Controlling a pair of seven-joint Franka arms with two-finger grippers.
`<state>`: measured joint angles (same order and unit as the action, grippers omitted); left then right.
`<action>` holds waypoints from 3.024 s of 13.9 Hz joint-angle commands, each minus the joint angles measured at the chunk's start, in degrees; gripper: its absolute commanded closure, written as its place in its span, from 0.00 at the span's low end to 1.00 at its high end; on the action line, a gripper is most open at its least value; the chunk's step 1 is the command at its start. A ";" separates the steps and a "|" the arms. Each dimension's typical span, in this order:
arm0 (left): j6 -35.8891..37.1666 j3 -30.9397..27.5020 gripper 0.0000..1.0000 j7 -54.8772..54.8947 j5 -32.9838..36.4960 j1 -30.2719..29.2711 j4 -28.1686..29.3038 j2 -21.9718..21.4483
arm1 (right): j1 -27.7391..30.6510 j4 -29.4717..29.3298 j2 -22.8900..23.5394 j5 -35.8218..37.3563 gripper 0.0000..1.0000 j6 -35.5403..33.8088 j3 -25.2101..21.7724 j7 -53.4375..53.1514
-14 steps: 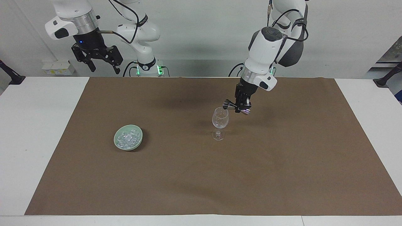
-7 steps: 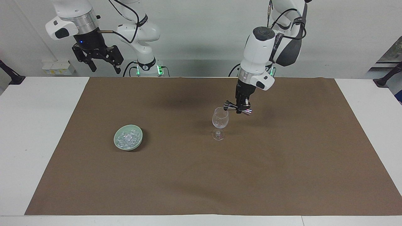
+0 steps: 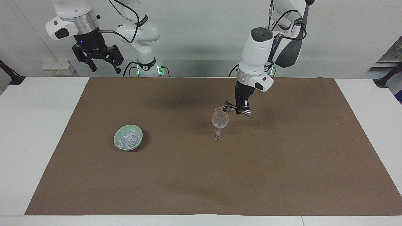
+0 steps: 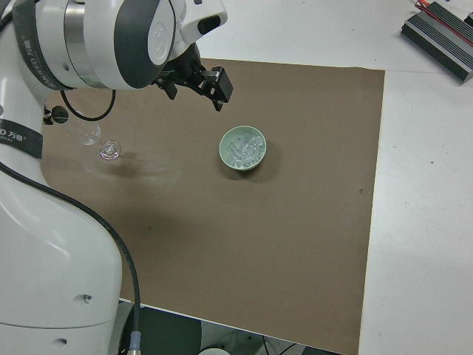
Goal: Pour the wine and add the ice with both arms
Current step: 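Tilt the metal cup over the clear cup with the left gripper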
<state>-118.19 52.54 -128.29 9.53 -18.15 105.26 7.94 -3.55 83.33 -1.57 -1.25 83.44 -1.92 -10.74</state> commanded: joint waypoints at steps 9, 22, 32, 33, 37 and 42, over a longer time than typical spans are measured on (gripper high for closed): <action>5.77 1.33 1.00 -3.11 6.28 1.80 -4.09 2.52 | 0.65 1.66 -1.33 -1.74 0.00 1.11 0.07 0.55; 9.29 2.21 1.00 -4.42 11.82 2.59 -6.65 4.02 | 0.65 1.58 -1.24 -2.62 0.00 1.90 0.07 0.46; 11.41 4.32 1.00 -6.09 15.07 2.68 -7.26 4.02 | 0.65 1.31 -0.98 -2.62 0.00 2.08 0.07 0.55; 11.67 4.32 1.00 -6.18 15.51 3.03 -7.35 4.02 | 0.65 1.31 -0.98 -2.62 0.00 2.08 0.07 0.55; 12.55 4.50 1.00 -6.36 17.10 3.30 -7.79 4.02 | 0.65 1.31 -0.89 -3.85 0.00 2.25 -0.01 0.46; 12.90 4.76 1.00 -6.36 18.50 3.38 -7.96 4.10 | 0.65 1.31 -0.98 -3.93 0.00 2.25 -0.01 0.46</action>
<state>-107.54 57.20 -133.44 26.20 -15.92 99.26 10.75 -3.55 83.33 -1.59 -3.47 84.37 -1.98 -10.74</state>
